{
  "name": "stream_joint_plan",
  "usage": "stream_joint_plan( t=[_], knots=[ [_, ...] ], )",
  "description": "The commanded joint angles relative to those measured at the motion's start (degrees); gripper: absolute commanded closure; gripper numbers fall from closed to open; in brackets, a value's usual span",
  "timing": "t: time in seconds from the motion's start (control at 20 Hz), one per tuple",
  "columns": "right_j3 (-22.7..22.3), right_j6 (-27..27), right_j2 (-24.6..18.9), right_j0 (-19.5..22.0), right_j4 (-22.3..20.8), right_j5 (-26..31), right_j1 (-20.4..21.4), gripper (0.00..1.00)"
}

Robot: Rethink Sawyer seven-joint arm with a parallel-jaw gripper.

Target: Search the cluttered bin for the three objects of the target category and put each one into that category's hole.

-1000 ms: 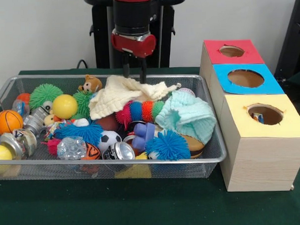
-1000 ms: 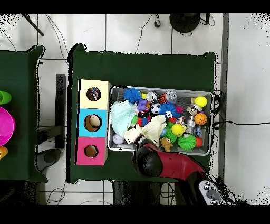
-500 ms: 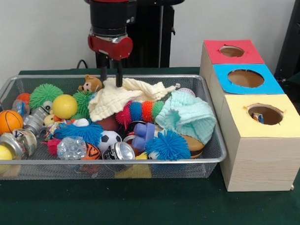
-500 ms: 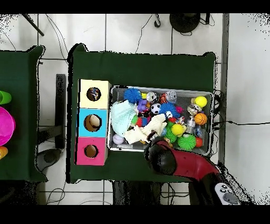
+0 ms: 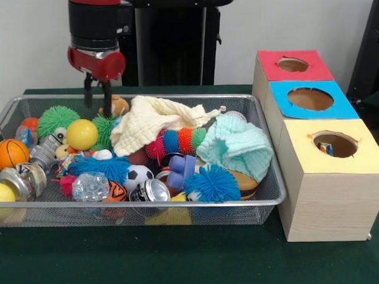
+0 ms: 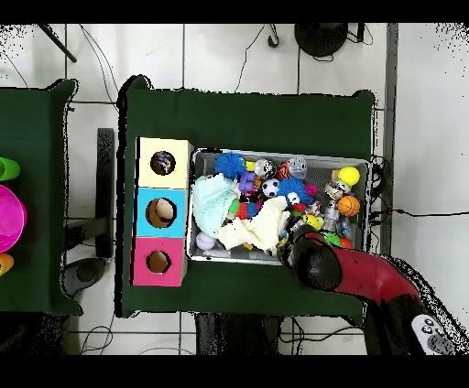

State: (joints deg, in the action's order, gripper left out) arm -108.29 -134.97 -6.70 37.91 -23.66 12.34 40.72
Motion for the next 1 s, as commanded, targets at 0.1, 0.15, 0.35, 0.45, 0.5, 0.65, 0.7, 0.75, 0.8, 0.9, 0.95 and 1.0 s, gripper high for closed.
stream_joint_plan(
  t=[0.1,0.15,0.35,0.45,0.5,0.65,0.7,0.75,0.8,0.9,0.95,1.0],
  knots=[
    [10.68,15.07,-9.86,2.87,-6.35,6.94,-0.4,0.0],
    [10.96,14.87,-10.2,3.02,-6.81,6.94,-0.54,0.0],
    [12.27,13.57,-10.48,2.44,-9.22,5.63,-0.66,0.0],
    [13.39,13.99,-12.01,2.92,-9.89,5.67,-1.96,0.0],
    [13.88,13.92,-12.66,3.05,-10.33,5.31,-2.81,0.0],
    [14.95,13.0,-13.84,3.02,-11.09,4.9,-4.88,0.0],
    [14.76,12.62,-14.03,3.01,-11.22,4.82,-4.94,0.0],
    [14.56,12.25,-14.21,3.0,-11.34,4.74,-5.0,0.0],
    [14.36,11.87,-14.4,2.99,-11.47,4.66,-5.06,0.0],
    [14.35,11.05,-14.58,2.87,-11.86,4.25,-5.47,0.0],
    [14.58,10.86,-14.69,2.85,-12.04,4.17,-5.7,0.0],
    [14.8,10.68,-14.8,2.83,-12.21,4.09,-5.94,0.0]
  ],
)
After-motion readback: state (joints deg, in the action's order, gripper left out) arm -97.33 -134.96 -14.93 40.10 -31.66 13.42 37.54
